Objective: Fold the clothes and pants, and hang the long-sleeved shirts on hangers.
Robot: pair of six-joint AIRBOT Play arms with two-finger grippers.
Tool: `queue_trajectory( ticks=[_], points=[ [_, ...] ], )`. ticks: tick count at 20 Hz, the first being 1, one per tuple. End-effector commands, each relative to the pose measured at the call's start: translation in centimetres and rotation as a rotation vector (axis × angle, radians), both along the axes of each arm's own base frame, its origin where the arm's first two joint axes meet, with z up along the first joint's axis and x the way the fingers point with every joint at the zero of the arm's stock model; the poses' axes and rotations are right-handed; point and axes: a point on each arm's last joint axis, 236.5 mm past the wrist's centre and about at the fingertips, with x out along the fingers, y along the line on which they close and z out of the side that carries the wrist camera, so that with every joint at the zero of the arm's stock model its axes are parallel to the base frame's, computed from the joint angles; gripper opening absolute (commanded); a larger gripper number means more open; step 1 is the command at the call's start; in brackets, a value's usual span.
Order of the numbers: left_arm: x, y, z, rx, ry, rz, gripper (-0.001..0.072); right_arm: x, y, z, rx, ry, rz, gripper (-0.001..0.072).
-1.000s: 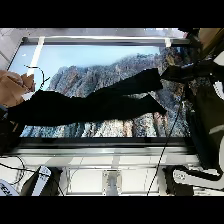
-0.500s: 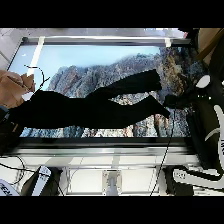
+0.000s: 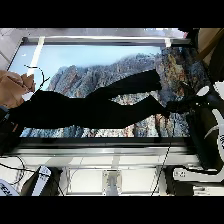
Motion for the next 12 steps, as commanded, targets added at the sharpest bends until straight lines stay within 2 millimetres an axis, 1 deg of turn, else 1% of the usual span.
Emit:
queue_trajectory(
  ticks=[1,6,10,11,12],
  points=[
    [0.0,0.0,0.0,0.000,0.001,-0.001,0.0022,1.1,1.9,-0.8,0.036,-0.054,0.103,0.0455],
    [0.0,0.0,0.0,-0.001,0.001,-0.001,0.0022,1.7,3.8,-1.8,0.036,-0.070,0.169,0.0453],
    [0.0,0.0,-0.1,-0.001,0.001,-0.001,0.0022,2.9,4.5,-2.8,0.014,-0.097,0.177,0.0434],
    [0.0,0.0,-0.1,-0.001,0.001,-0.001,0.0022,2.8,4.7,-3.1,0.016,-0.087,0.182,0.0378],
    [0.0,0.0,0.0,-0.001,0.001,-0.001,0.0022,2.7,4.7,-3.4,0.015,-0.082,0.184,0.0250]
  ],
)
